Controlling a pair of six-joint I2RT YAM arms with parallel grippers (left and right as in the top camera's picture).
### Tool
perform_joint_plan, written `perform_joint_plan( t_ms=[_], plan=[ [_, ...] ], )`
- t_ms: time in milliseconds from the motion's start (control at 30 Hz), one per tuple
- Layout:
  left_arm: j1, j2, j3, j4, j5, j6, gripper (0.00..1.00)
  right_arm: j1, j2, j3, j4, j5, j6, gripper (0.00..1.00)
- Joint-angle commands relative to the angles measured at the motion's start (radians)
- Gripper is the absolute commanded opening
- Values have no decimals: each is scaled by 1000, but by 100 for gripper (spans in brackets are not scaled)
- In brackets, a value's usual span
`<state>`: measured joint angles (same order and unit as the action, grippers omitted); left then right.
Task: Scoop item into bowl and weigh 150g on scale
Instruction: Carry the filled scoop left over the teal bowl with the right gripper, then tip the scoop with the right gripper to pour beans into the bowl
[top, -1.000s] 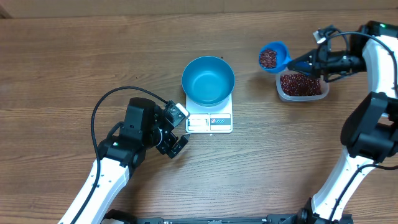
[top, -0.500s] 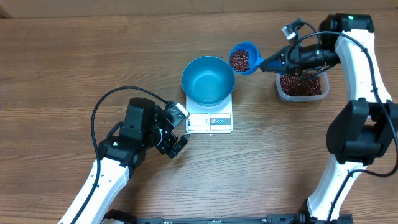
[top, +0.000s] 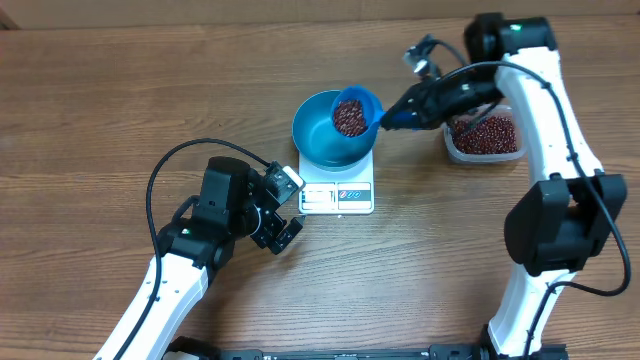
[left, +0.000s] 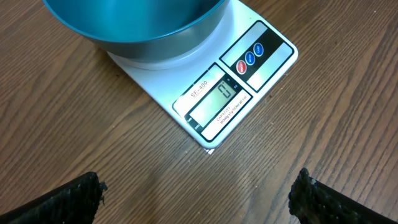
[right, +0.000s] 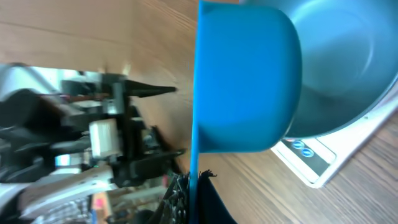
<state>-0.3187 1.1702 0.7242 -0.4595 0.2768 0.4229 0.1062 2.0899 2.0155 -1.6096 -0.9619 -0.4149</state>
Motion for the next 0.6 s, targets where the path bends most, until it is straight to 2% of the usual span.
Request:
perform_joint_plan(
  t_ms=[0, 200, 333, 567],
  plan=[
    [4, 8, -5, 0, 1, 19, 99, 28, -37, -2, 36, 124, 116, 4],
    [4, 8, -5, 0, 1, 19, 100, 93, -37, 1, 100, 267, 207, 4],
    [4, 8, -5, 0, 1, 19, 100, 135, -39, 2, 143, 289, 211, 4],
    [4, 8, -5, 0, 1, 19, 100, 212, -44, 19, 193, 441, 259, 4]
  ],
)
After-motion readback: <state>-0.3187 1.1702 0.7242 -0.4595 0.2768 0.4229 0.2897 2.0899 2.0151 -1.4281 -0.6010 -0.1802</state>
